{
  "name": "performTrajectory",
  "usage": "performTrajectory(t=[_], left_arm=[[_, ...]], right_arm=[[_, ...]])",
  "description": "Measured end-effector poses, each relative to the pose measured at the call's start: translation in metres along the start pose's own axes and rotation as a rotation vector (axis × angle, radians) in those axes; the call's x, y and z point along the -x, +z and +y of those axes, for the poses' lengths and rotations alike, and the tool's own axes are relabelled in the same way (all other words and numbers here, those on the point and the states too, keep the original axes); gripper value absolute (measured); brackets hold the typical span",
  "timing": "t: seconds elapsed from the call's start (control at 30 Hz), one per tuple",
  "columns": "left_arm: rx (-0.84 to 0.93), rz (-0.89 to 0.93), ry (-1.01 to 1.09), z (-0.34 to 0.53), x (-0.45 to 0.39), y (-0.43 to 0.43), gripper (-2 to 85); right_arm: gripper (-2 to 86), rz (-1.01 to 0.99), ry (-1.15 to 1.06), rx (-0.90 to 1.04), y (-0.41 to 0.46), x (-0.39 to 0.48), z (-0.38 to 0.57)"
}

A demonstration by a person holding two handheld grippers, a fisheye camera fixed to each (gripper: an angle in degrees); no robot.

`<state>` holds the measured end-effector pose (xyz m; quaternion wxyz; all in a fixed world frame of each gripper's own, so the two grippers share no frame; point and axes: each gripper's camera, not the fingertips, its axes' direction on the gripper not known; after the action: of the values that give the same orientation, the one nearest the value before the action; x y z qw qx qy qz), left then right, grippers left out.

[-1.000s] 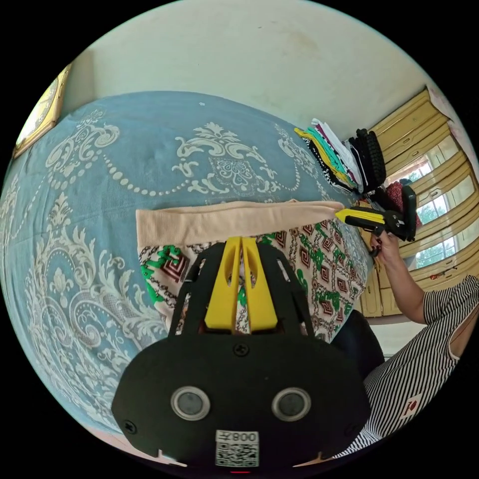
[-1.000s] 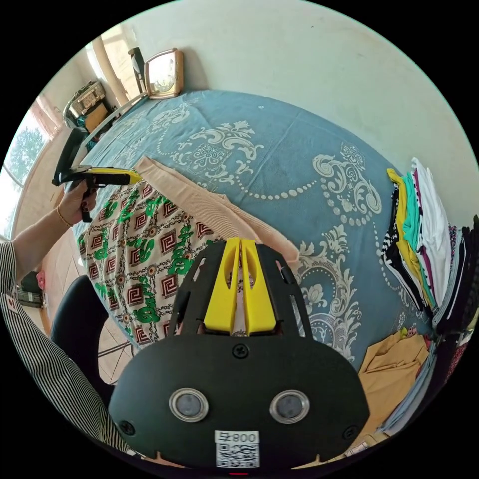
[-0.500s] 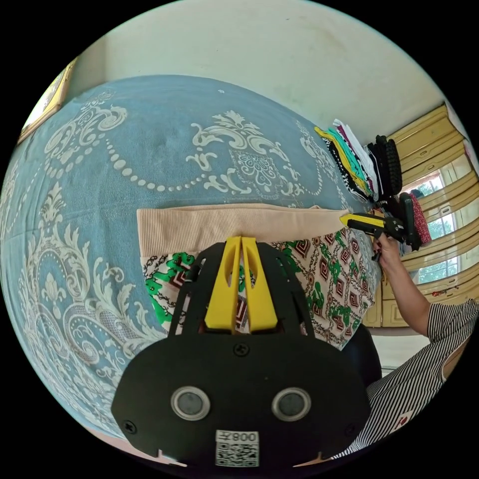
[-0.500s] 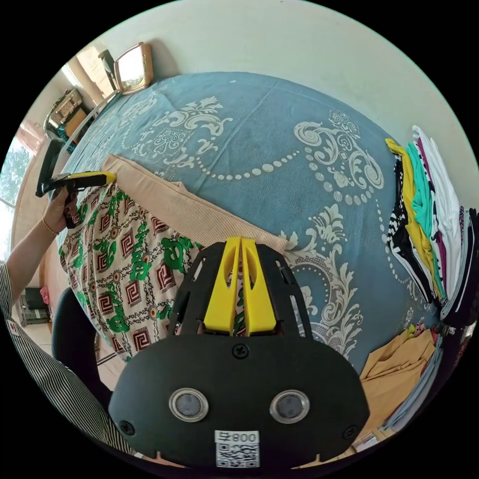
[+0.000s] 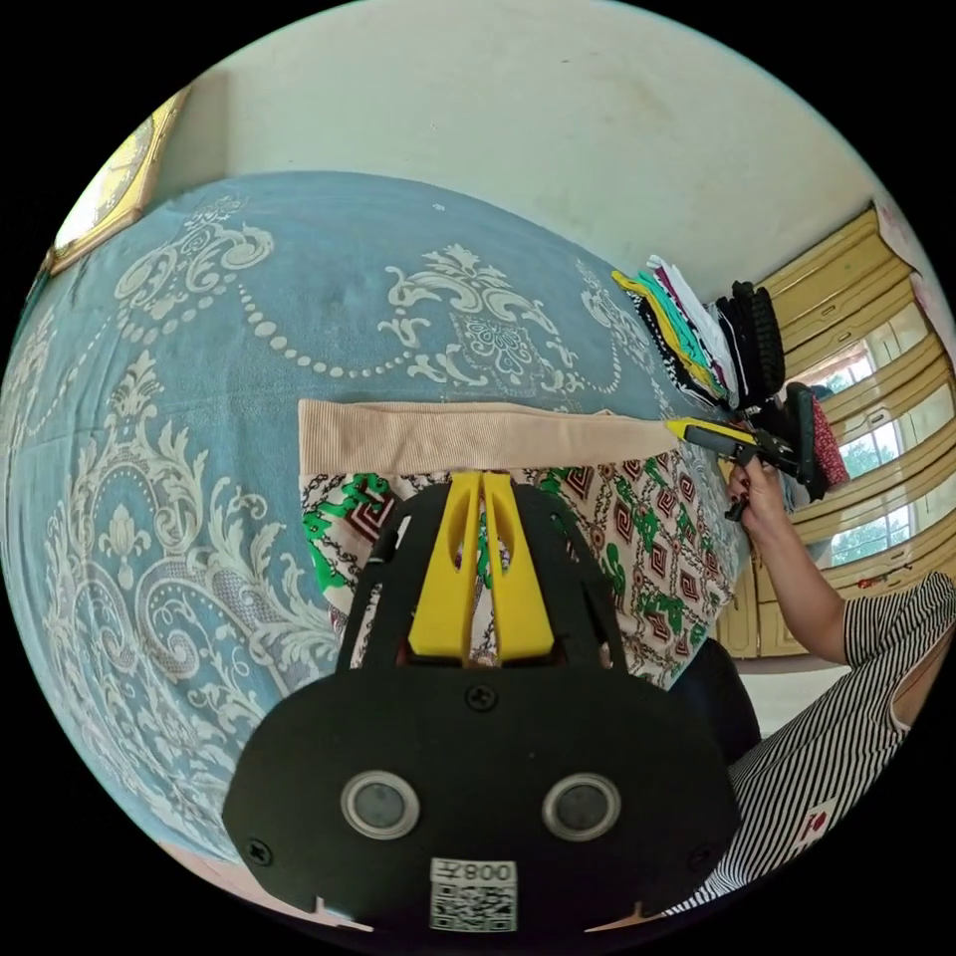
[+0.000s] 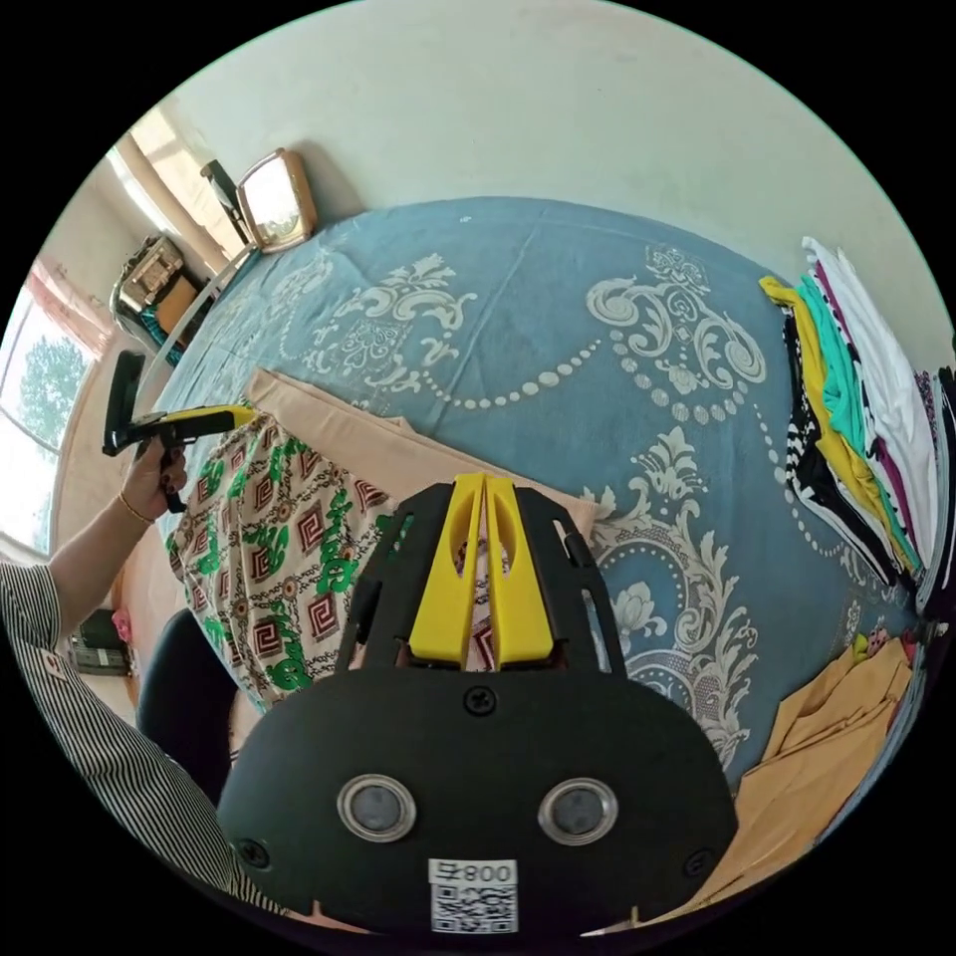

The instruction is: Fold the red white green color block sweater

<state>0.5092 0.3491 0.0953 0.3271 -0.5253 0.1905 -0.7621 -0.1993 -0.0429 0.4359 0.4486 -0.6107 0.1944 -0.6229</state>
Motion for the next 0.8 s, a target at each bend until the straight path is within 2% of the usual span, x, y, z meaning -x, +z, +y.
performTrajectory(t=[0.1, 0.17, 0.23, 0.4, 0.63, 0.7, 0.73, 0.8], left_arm=[[-0.007, -0.05, -0.017, 0.029, 0.006, -0.014, 0.2], [0.017, -0.058, -0.063, 0.052, 0.018, -0.018, 0.2], [0.062, -0.079, -0.096, 0.067, 0.029, -0.016, 0.2], [0.03, -0.069, -0.077, 0.097, 0.027, -0.047, 0.2], [0.107, -0.141, -0.068, 0.191, 0.01, -0.076, 0.2], [0.167, -0.163, -0.093, 0.205, 0.021, -0.071, 0.2], [0.137, -0.131, -0.115, 0.211, 0.027, -0.077, 0.2], [0.165, -0.148, -0.124, 0.212, 0.03, -0.085, 0.2]], right_arm=[[0.1, -0.077, -0.071, -0.02, -0.013, 0.02, 0.006], [0.1, -0.045, -0.143, 0.062, 0.006, 0.039, 0.006], [0.1, -0.012, -0.14, 0.079, 0.012, 0.035, 0.004], [0.1, -0.037, -0.055, 0.04, -0.023, 0.001, 0.006], [0.1, -0.104, -0.025, 0.005, -0.099, -0.005, 0.111], [0.1, -0.088, -0.018, 0.081, -0.091, -0.006, 0.136], [0.1, -0.074, -0.007, 0.144, -0.079, -0.011, 0.146], [0.1, -0.126, 0.044, 0.134, -0.079, -0.03, 0.156]])
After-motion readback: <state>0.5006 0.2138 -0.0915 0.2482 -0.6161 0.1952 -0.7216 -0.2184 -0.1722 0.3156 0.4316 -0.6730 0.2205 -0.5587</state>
